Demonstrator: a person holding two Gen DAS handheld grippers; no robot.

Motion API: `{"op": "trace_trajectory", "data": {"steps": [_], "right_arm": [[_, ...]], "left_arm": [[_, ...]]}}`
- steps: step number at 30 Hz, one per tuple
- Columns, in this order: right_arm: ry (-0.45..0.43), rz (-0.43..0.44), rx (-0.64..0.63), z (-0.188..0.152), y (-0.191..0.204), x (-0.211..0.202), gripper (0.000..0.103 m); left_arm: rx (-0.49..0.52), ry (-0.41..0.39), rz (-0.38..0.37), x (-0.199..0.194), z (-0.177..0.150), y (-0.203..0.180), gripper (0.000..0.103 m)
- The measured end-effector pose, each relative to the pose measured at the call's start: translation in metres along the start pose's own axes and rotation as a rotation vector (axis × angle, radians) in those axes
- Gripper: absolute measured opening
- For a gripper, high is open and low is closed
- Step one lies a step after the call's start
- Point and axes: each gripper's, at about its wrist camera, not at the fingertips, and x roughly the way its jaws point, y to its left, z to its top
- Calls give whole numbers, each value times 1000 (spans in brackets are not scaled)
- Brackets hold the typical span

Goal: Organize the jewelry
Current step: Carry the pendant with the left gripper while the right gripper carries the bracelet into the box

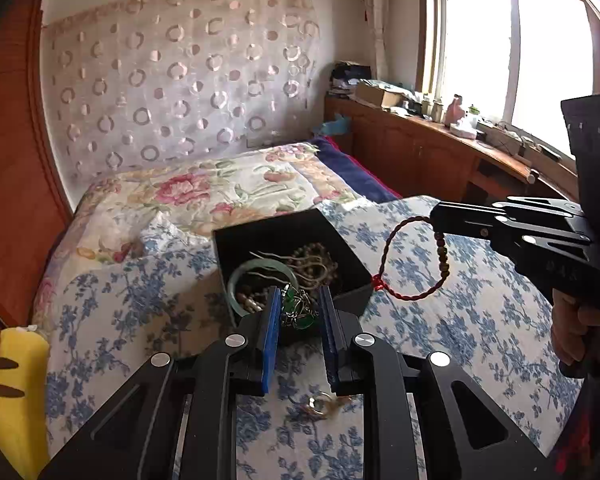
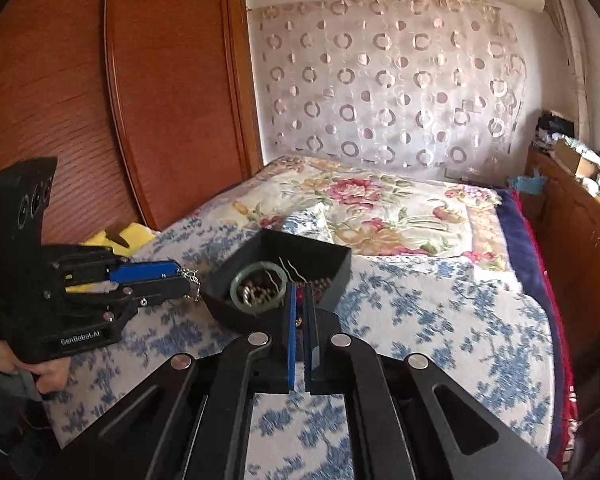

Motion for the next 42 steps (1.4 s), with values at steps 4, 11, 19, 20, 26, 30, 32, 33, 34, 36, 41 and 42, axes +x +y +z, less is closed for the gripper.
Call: {"op": "trace_trajectory", "data": {"steps": [4,11,19,20,26,30,32,33,34,36,41,42], "right_arm": [[3,15,20,11,-2,11,3],[31,4,16,23,-1,40,3],[77,37,44,25,2,77,3],[76,43,46,25,2,79,3],[106,26,42,15,3,96,7],[82,38,55,7,-2,89,10],[76,33,52,3,-5,85,10],[80,32,52,0,-6,85,10],[83,30,54,-2,-7,85,10],[82,20,59,-6,-11,83,10],[68,15,75,-12,-19,74,10],[66,12,76,-13,-20,72,10]], "left_arm": [[-13,-6,16,0,5,11,18],[-25,-9,34,4,12,22,18],[-30,-3,44,12,17,27,18],[-30,-2,47,13,17,29,18],[-48,1,43,20,17,33,18],[-55,13,38,30,18,33,18],[-69,20,25,36,19,34,18],[-70,22,22,39,20,34,18],[-68,24,23,41,20,33,18],[-66,29,23,46,21,32,18],[-58,42,22,58,26,28,18],[-54,43,21,61,27,27,18]]}}
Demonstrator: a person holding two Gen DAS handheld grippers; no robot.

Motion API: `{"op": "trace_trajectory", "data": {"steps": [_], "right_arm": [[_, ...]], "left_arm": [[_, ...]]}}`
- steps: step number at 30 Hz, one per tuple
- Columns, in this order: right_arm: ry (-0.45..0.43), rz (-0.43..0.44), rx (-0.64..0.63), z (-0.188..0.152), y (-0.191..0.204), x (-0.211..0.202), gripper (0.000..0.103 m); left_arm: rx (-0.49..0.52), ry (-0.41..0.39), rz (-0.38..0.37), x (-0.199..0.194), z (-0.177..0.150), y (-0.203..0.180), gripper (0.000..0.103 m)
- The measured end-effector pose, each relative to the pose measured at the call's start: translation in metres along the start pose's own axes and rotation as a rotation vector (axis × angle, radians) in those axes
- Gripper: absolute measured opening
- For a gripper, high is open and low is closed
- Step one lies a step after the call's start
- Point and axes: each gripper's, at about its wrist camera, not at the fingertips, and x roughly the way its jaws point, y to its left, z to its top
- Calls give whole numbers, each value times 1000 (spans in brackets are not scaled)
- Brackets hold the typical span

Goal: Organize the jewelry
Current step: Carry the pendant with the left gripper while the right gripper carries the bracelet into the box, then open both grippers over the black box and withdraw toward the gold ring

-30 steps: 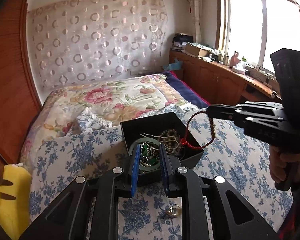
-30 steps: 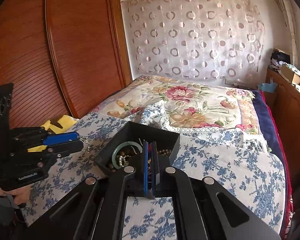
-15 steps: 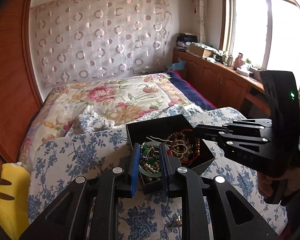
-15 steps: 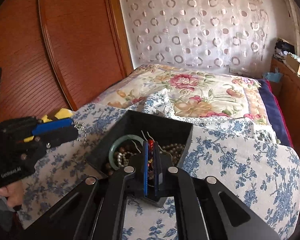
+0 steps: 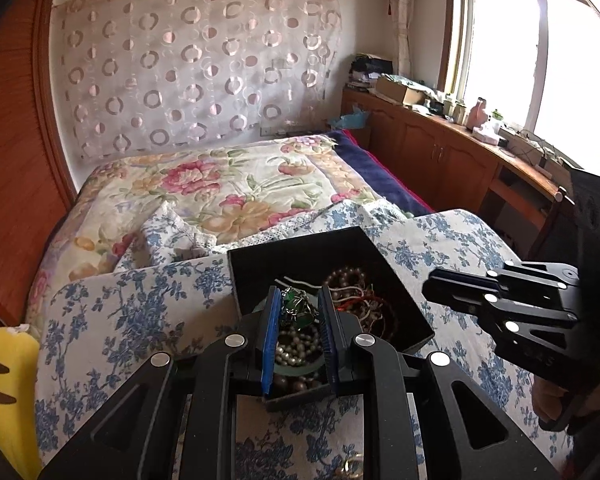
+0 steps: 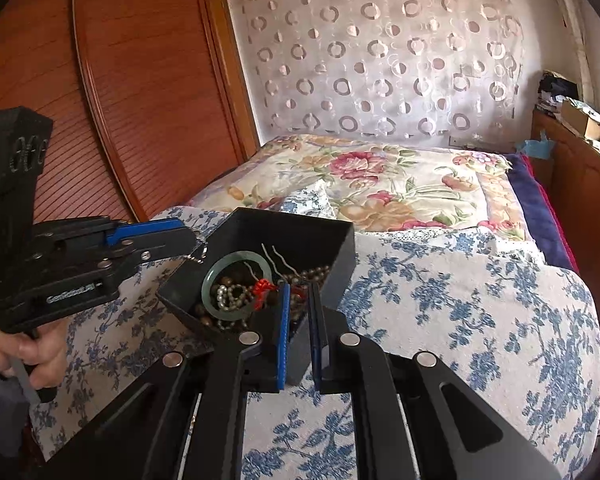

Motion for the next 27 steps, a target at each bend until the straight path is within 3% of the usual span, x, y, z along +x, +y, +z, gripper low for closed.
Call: {"op": "trace_trajectory", "data": {"steps": [12,16,22,27], "right_arm": [[-13,-19,-11,-14,-2,-19,10],[-8,-12,-14,-23,2,-24,10],[13,-10,-35,-38,11,-26,10],[27,-12,-49,-49,19,-28,10]], "left_arm": [[26,26,16,14,-2,-10,18],[21,21,19,3,-10,-7,30],[50,17,25,-16,-28,-7,31],[63,36,3,-27,-51,-9,39]]}}
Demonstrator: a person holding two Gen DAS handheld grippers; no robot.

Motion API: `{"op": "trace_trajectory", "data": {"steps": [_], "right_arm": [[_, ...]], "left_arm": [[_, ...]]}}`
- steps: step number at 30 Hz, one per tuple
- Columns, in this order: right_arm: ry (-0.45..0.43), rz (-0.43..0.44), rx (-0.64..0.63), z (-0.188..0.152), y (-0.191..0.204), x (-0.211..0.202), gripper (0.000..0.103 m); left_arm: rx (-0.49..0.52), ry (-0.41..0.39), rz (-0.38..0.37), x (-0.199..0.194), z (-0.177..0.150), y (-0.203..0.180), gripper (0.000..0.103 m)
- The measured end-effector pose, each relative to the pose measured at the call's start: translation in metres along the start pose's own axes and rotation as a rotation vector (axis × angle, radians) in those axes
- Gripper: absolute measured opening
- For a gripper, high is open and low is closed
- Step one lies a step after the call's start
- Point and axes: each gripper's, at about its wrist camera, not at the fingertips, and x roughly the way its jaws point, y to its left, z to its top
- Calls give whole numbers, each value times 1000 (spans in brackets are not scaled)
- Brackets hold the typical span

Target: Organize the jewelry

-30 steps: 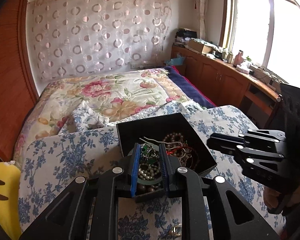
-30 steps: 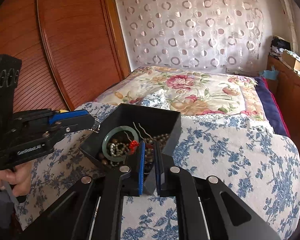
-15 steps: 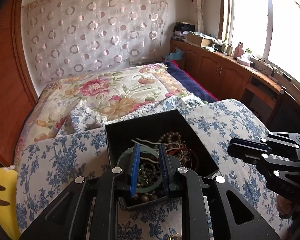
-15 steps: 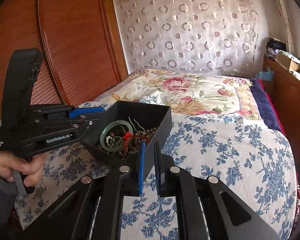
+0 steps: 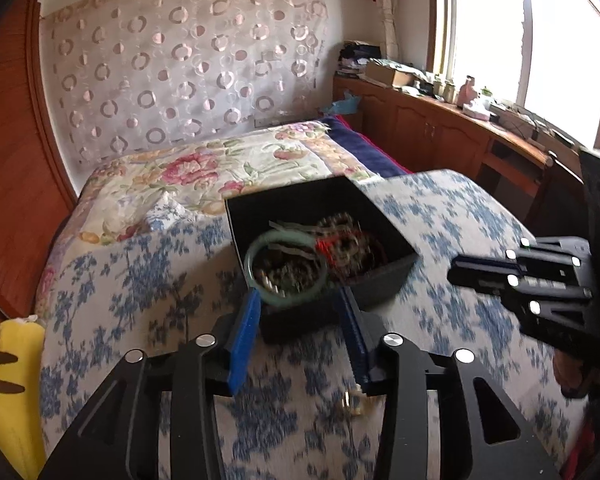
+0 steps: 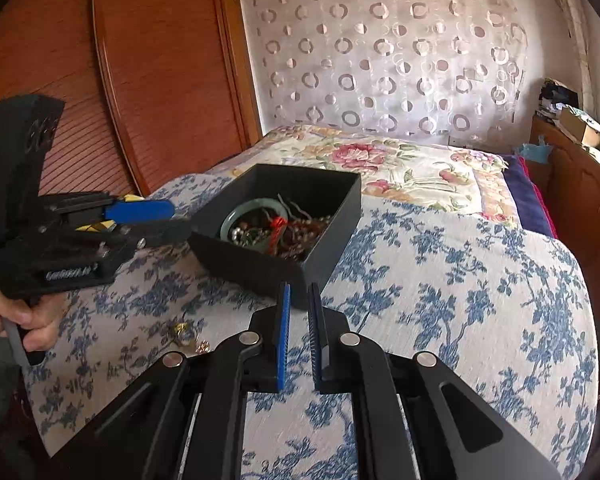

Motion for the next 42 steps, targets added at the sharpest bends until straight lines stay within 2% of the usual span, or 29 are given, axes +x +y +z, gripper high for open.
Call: {"op": "trace_trajectory", "data": {"steps": [7,8,10,21,27,32,35,42], "right_arm": [[46,-19,-33,-16,11,7,12],[50,-19,-34,-18,11,7,20],[53,-22,-37,-20,12,7,28],[59,-28,-61,-23,17,10,28],[58,-28,-60,-23,17,10,28],[58,-29,-63,-23,18,10,28],[58,-29,-65,-23,18,10,28],[78,-14,-91,-23,26,11,28]], "left_arm": [[17,61,-33,2,-34,-10,44],[20,73,-41,3,-39,-13,44],[26,89,-51,6,-46,-16,44],[75,131,-54,18,-55,-32,44],[41,131,-69,20,-55,-28,29],[24,133,-73,21,-55,-23,13],[26,131,-68,21,-55,-22,9],[13,104,-49,10,-55,-15,9]]}}
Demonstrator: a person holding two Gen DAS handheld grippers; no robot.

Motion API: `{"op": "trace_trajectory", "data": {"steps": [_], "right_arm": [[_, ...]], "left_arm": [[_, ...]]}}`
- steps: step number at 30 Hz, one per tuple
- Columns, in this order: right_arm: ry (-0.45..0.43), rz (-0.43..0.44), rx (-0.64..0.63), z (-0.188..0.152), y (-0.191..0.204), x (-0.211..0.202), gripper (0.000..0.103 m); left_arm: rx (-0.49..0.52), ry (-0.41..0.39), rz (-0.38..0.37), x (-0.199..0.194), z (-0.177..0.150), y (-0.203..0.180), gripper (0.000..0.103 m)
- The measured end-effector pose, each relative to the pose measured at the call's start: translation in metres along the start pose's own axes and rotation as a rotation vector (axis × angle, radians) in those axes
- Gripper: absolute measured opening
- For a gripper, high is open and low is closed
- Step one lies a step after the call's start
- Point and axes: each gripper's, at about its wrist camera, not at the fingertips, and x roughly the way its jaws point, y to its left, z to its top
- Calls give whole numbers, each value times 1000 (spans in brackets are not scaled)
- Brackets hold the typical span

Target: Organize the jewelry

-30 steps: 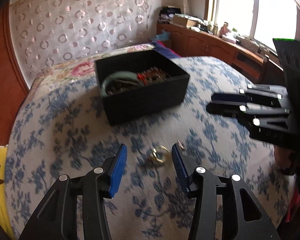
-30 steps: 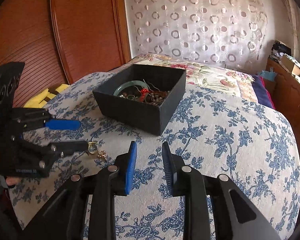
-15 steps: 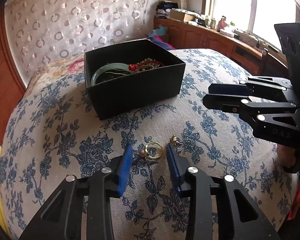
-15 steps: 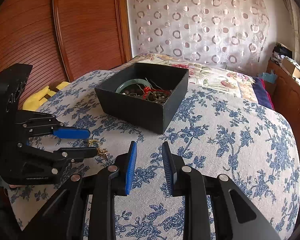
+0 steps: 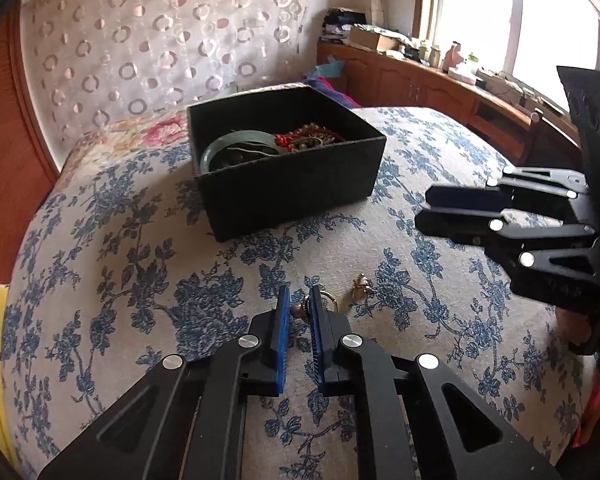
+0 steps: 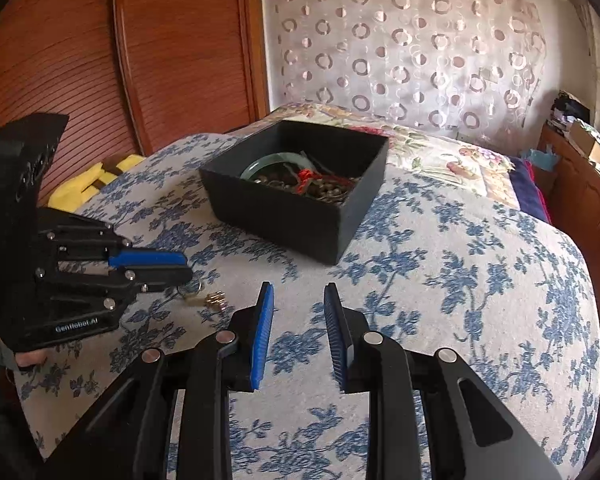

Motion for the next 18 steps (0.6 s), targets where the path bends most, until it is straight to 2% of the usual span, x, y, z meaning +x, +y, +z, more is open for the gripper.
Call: {"op": "trace_trajectory", "data": {"steps": [10,18], "right_arm": [[64,102,-44,3,30,10,28],[98,99,-82,5,44,21,28]], "left_arm": [[-45,-74,29,-31,-4,18,9],[-59,-107,33,-50,-7,22,9]]}}
